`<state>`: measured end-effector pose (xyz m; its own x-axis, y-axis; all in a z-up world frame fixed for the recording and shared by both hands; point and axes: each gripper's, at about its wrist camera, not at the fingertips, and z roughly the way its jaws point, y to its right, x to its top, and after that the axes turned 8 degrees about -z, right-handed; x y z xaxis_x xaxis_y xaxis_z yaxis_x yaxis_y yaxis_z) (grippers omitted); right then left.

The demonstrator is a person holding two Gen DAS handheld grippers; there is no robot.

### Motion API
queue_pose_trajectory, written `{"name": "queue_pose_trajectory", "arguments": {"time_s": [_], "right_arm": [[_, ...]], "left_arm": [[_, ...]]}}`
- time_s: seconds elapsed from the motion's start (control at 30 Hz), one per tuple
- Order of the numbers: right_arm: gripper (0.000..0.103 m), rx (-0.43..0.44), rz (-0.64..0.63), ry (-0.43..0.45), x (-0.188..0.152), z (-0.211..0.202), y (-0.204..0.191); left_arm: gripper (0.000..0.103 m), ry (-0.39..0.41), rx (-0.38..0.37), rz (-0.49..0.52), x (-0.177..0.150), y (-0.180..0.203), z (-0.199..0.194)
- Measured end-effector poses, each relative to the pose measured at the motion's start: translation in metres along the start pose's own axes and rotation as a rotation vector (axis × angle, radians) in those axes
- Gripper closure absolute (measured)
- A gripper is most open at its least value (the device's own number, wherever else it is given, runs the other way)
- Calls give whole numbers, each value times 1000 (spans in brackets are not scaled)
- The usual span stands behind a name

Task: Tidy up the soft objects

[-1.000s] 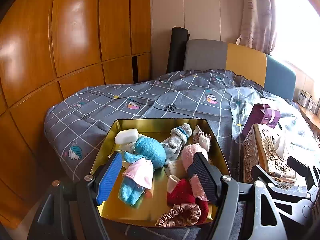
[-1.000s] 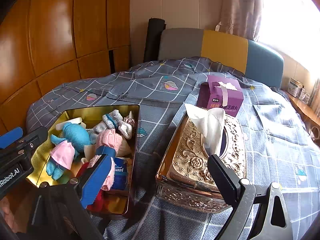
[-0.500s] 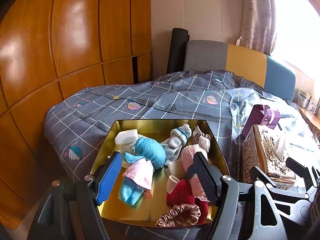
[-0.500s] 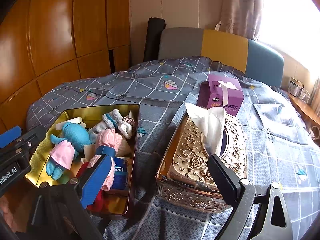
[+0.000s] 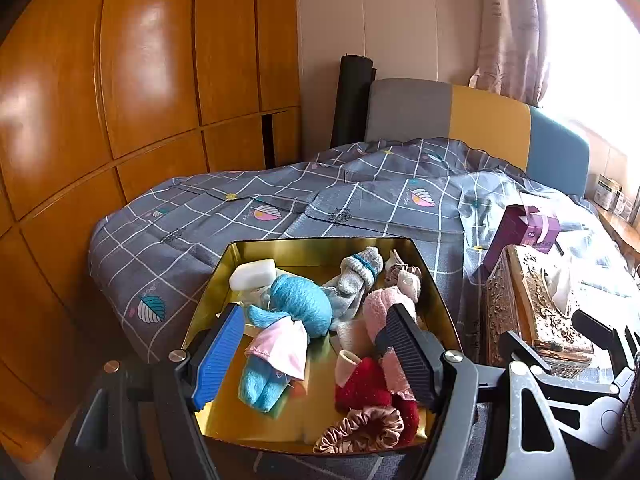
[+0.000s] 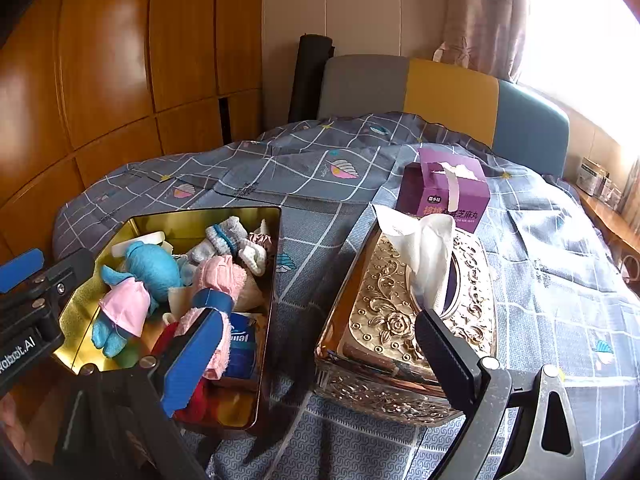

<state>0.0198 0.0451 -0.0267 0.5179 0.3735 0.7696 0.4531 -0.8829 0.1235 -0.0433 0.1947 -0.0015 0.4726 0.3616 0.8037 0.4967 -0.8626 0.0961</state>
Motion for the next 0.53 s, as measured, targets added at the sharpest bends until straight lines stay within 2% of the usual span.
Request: {"name": "queue_pose_trajectory", "arguments": {"time_s": [0.27,0.53], "right_arm": [[6,-4,-1,2,0,0,-1],[6,-25,0,35,2,-8,3]], "left_arm": [[28,-46,-11,-39,-1,-6,8],[28,-34,-34,-40,-2,-9,7]]}}
